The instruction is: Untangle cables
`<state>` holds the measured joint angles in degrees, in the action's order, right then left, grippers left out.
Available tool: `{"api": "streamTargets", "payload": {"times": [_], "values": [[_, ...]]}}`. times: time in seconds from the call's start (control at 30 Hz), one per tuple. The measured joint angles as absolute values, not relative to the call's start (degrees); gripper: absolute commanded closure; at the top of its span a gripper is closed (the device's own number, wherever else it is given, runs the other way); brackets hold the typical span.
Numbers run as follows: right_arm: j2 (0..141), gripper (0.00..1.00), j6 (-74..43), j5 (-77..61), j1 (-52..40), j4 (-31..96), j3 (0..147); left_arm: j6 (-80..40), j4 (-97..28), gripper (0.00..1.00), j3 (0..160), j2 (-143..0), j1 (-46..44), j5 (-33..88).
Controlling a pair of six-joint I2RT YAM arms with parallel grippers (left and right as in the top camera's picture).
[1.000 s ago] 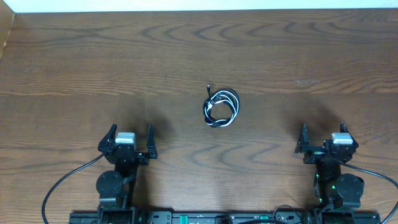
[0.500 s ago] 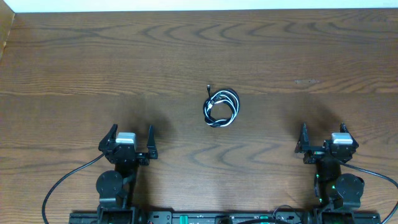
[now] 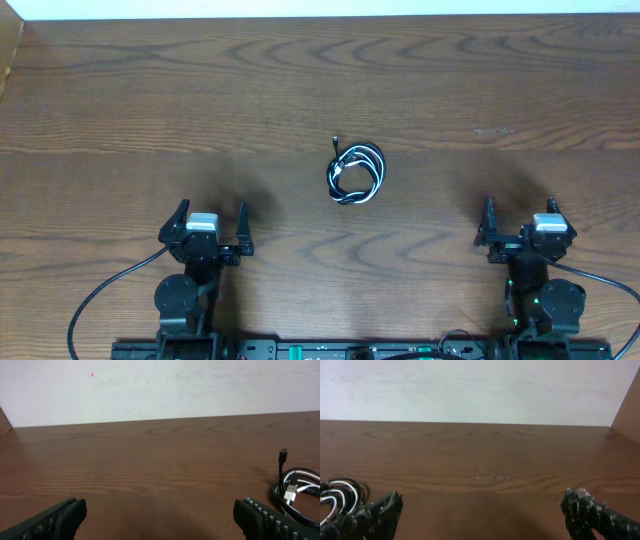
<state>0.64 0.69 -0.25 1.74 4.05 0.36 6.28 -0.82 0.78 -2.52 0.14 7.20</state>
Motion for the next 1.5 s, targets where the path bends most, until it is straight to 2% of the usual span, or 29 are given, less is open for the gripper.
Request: {"api": "streamTargets", "payload": {"times": [0.97,1.5], "values": [[0.64,0.01,0.71,1.17,1.74,3.99,0.36,6.28,-0.82,0.00,0.78,-2.52,0.14,7.20],[0.64,0.01,5.26,1.63,1.74,3.42,0.36,6.28,-0.84,0.00,0.78,-2.52,0.14,6.96]]}}
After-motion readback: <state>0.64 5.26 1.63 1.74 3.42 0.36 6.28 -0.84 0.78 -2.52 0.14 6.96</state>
